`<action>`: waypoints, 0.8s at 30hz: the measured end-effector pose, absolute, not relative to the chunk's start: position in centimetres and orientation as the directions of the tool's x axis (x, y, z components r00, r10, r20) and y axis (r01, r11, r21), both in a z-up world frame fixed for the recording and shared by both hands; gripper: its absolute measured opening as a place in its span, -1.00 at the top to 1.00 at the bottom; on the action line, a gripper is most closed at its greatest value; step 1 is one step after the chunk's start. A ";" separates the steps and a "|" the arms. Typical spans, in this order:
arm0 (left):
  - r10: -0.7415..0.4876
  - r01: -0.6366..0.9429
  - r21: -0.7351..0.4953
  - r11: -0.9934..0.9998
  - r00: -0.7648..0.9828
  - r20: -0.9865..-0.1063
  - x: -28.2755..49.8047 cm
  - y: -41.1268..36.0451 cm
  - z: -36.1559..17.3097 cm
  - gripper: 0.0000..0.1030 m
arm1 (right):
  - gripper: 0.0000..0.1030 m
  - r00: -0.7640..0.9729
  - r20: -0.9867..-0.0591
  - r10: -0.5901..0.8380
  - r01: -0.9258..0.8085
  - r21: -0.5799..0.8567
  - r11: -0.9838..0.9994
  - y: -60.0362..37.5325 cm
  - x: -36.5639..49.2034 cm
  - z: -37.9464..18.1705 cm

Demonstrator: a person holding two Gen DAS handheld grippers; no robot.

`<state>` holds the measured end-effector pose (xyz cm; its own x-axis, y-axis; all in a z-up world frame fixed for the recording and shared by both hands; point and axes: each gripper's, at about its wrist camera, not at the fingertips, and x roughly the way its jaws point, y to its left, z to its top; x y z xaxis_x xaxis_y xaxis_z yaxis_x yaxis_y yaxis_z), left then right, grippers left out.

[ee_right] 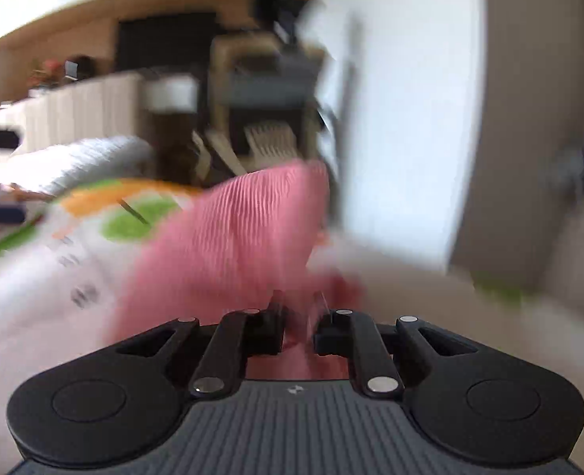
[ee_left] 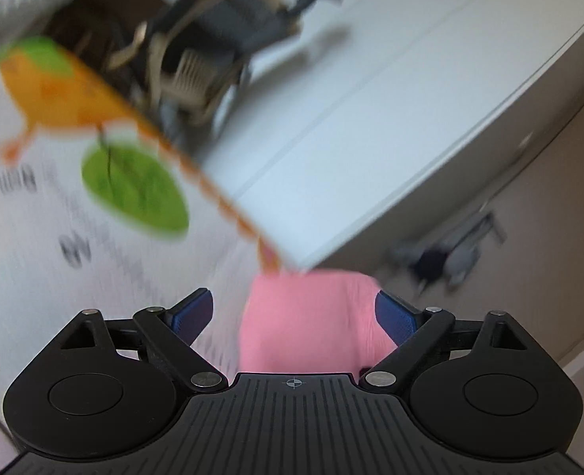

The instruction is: Fold clothes

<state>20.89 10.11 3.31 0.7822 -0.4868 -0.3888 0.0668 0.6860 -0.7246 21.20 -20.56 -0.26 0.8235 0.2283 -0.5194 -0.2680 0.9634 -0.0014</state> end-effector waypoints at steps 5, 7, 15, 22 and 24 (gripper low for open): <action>-0.599 0.063 -0.749 0.660 0.645 -0.474 24.0 5.3 -2.7 -0.81 | 0.75 0.785 -0.574 0.235 -0.262 0.037 0.964 -21.8 22.1 -2.9; -0.608 0.062 -0.747 0.662 0.626 -0.488 24.7 4.0 -4.1 -0.77 | 0.81 0.763 -0.580 0.284 -0.302 0.068 0.951 -21.2 22.2 -3.0; -0.583 0.111 -0.707 0.698 0.661 -0.472 23.3 7.1 -1.8 -0.32 | 0.87 0.693 -0.569 0.444 -0.454 0.134 0.881 -15.3 19.9 -1.9; -0.466 0.137 -0.588 0.797 0.758 -0.456 19.6 11.5 2.0 -0.52 | 0.93 0.706 -0.530 0.470 -0.496 0.105 0.862 -14.7 17.5 -0.4; -0.455 0.130 -0.595 0.793 0.776 -0.437 19.6 11.9 2.4 -0.68 | 0.93 0.706 -0.547 0.450 -0.484 0.090 0.870 -15.3 17.1 -0.7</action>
<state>19.63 11.91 2.39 0.7762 -0.4547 -0.4367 0.1301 0.7933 -0.5948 17.10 -15.28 -0.69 0.7060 0.4498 -0.5470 -0.4844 0.8702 0.0904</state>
